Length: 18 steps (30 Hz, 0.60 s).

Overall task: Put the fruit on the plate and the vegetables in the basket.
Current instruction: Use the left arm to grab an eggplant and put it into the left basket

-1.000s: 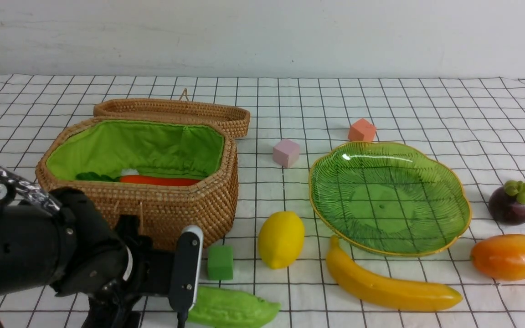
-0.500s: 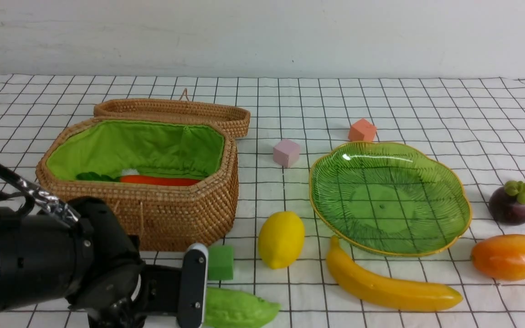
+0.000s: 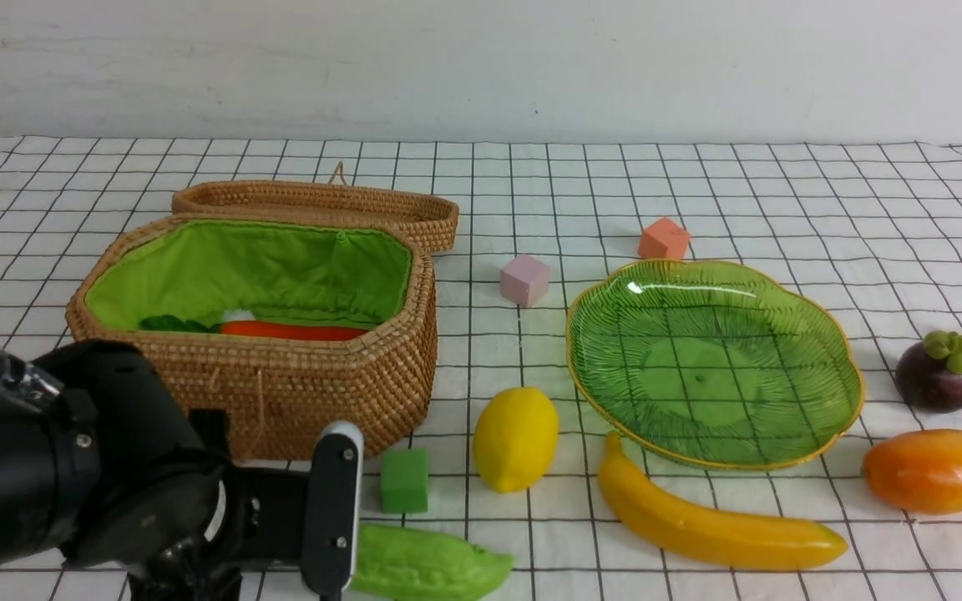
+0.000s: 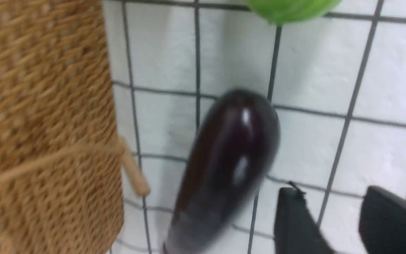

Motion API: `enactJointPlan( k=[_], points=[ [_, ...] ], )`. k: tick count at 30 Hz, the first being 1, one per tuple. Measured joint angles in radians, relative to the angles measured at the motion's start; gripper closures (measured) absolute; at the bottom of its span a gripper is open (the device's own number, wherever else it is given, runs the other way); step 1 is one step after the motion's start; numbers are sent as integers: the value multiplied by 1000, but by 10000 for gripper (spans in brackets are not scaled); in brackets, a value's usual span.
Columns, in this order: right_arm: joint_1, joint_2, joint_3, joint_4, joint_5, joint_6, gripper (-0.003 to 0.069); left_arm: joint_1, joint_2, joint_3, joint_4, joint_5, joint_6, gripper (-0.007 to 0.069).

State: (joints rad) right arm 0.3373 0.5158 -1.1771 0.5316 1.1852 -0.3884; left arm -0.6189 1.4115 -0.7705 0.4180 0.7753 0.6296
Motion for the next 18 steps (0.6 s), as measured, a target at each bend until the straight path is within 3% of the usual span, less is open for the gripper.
enactJointPlan(
  k=[3, 4, 6, 10, 15, 18],
  points=[
    [0, 0, 0, 0, 0, 0, 445, 24, -15, 0, 7, 8, 0, 184],
    [0, 0, 0, 0, 0, 0, 445, 27, -15, 0, 5, 3, 0, 177],
    [0, 0, 0, 0, 0, 0, 445, 90, -9, 0, -21, -49, 0, 103],
    [0, 0, 0, 0, 0, 0, 445, 145, 6, 0, -84, -142, 33, 74],
    [0, 0, 0, 0, -3, 0, 445, 152, 60, 0, -175, -184, 212, 74],
    [0, 0, 0, 0, -3, 0, 445, 152, 100, 0, -187, -189, 255, 74]
  ],
)
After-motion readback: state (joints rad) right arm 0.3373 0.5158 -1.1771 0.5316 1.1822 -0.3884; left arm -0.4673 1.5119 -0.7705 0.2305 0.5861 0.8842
